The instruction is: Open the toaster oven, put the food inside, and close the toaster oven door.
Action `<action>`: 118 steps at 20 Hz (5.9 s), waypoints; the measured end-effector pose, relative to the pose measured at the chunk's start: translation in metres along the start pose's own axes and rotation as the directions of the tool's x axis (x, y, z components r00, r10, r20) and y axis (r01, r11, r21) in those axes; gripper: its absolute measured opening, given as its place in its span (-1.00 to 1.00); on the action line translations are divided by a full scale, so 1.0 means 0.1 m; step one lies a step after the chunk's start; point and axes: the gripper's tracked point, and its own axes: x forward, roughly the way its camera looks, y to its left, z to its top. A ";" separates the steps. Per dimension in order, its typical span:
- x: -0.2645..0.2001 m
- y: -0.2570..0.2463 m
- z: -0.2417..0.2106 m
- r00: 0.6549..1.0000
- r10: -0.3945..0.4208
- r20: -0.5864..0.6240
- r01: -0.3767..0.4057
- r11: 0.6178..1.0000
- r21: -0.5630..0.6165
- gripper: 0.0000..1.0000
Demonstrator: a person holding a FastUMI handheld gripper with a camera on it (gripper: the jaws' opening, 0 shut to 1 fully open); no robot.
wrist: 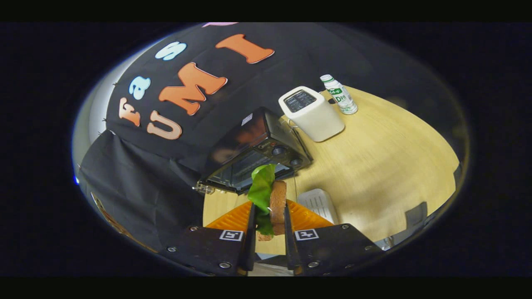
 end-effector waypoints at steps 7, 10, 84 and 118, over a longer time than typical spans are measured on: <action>0.54 0.32 -0.22 0.994 0.085 0.062 -0.095 0.981 0.166 -0.39; 0.80 0.39 -0.19 0.985 0.102 0.137 -0.134 0.959 0.250 -0.39; 1.31 0.33 -1.18 0.905 -0.348 0.245 0.426 0.741 -0.519 0.99; -0.41 2.22 1.17 0.764 -0.051 0.643 0.434 0.778 -0.454 0.98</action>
